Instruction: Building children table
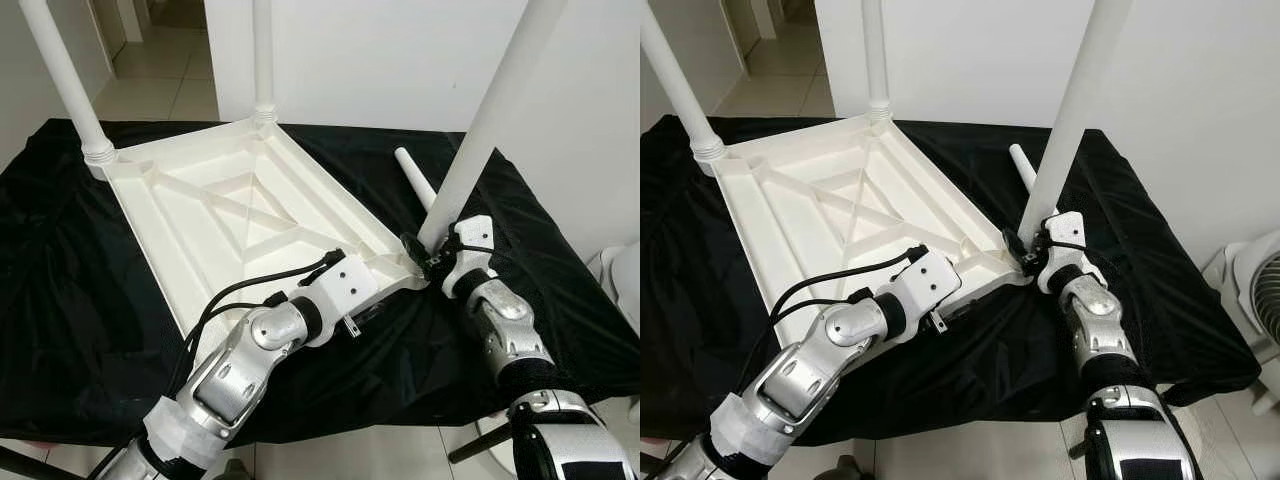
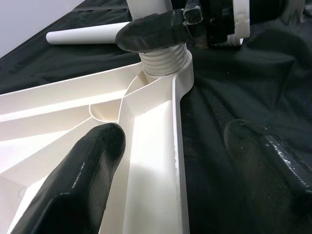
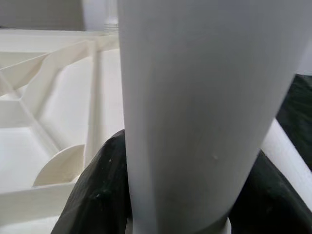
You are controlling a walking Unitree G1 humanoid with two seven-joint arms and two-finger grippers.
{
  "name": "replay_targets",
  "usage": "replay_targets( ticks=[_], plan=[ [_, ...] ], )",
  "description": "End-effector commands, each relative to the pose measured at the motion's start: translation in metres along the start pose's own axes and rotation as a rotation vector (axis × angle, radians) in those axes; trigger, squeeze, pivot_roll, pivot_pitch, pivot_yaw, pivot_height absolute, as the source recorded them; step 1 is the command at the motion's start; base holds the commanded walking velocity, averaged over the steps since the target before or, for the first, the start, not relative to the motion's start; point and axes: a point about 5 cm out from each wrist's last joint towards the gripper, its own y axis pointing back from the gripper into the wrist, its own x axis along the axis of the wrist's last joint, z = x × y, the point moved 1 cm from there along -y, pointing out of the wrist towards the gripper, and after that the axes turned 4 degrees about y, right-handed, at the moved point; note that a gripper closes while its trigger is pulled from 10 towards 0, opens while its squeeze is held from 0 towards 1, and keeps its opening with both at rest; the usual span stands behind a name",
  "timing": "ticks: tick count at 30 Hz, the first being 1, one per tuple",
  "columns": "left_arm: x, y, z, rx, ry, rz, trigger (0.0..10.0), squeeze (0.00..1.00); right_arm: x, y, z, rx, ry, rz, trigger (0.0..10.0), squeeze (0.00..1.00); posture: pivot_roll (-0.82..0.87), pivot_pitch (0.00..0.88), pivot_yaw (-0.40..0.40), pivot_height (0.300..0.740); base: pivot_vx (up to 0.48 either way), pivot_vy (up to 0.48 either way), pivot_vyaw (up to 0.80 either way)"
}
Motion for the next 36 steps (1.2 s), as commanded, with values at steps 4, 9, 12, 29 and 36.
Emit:
replay_targets(
  ticks=[4, 9, 12, 29, 36],
  plan=[
    [-0.001, 0.000, 0.004, -0.054, 0.004, -0.014, 10.0, 0.00, -0.010, 0.010, 0.000, -0.211, -0.024, -0.057, 10.0, 0.00, 0.08, 0.000, -0.029, 0.740, 0.000, 0.000, 0.00],
    [-0.001, 0.001, 0.004, -0.058, 0.002, -0.013, 10.0, 0.00, -0.004, 0.014, -0.012, -0.367, -0.056, -0.054, 10.0, 0.00, 0.07, 0.008, -0.026, 0.740, 0.000, 0.000, 0.00],
    [-0.001, 0.001, 0.005, -0.065, -0.001, -0.012, 10.0, 0.00, 0.000, 0.019, -0.017, -0.540, -0.072, -0.081, 10.0, 0.00, 0.07, 0.011, -0.027, 0.740, 0.000, 0.000, 0.00],
    [-0.003, 0.001, 0.003, -0.074, -0.005, -0.014, 10.0, 0.00, 0.015, 0.027, -0.034, -0.731, -0.121, -0.128, 10.0, 0.00, 0.07, 0.005, -0.036, 0.740, 0.000, 0.000, 0.00],
    [-0.003, 0.001, 0.002, -0.068, -0.007, -0.016, 10.0, 0.00, 0.020, 0.024, -0.041, -0.626, -0.151, -0.080, 10.0, 1.00, 0.07, 0.003, -0.039, 0.740, 0.000, 0.000, 0.00]
  ],
)
